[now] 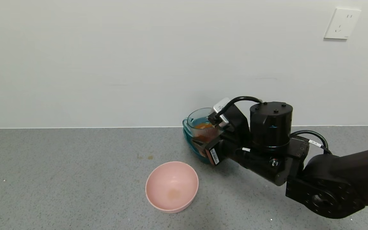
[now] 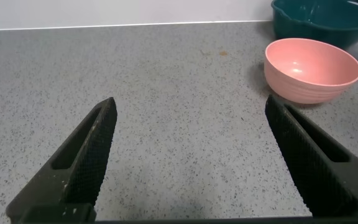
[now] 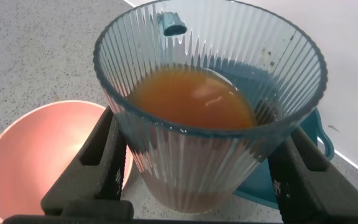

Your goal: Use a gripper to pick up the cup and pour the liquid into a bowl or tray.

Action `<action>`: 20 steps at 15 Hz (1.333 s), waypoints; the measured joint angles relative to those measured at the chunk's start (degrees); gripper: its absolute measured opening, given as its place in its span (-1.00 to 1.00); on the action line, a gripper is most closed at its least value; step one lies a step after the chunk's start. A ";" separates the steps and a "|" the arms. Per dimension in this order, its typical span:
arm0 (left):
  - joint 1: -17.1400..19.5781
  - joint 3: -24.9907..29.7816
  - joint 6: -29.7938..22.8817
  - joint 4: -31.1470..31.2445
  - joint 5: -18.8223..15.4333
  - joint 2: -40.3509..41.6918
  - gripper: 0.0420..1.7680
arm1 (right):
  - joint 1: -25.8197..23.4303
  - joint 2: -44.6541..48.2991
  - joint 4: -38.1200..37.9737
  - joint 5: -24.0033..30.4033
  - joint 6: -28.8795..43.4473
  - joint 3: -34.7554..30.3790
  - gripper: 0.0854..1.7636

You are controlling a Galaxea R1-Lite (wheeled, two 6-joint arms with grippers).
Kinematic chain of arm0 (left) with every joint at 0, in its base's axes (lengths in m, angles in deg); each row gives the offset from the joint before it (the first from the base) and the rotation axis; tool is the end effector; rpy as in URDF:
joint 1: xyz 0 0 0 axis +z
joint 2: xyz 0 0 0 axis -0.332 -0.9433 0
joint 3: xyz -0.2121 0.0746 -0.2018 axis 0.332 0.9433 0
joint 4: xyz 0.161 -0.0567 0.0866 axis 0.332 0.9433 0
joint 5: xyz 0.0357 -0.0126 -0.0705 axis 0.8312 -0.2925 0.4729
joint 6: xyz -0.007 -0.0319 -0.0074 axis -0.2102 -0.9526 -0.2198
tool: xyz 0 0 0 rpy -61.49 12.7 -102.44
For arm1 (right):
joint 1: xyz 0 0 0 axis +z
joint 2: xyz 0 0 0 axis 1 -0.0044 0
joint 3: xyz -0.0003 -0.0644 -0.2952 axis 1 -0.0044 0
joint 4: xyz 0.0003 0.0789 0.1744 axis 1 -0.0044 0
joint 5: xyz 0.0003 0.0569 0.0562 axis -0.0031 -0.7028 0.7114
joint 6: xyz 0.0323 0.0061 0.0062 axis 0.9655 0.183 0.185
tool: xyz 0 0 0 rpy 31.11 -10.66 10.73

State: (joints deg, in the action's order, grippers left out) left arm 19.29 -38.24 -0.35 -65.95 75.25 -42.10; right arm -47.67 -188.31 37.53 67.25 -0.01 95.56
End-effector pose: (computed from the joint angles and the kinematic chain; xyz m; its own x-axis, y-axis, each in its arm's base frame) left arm -0.0125 -0.0002 0.0766 1.0000 -0.0070 0.0054 0.0071 0.9999 -0.0146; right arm 0.2909 0.2568 0.1749 0.8108 0.5564 -0.1818 -0.5853 0.7756 -0.2365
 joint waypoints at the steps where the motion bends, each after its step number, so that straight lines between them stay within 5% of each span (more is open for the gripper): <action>1: 0.00 0.00 -0.01 -0.02 0.00 0.00 0.94 | 0.02 -0.22 0.06 -0.09 -0.13 0.24 0.49; 20: 0.00 0.00 -0.01 -0.02 0.00 0.00 0.94 | 2.34 1.61 -1.32 -0.28 -3.15 -1.40 0.49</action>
State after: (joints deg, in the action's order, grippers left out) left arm 19.29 -38.24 -0.37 -65.97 75.25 -42.10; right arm -45.33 -186.70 36.22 66.97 -3.16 94.16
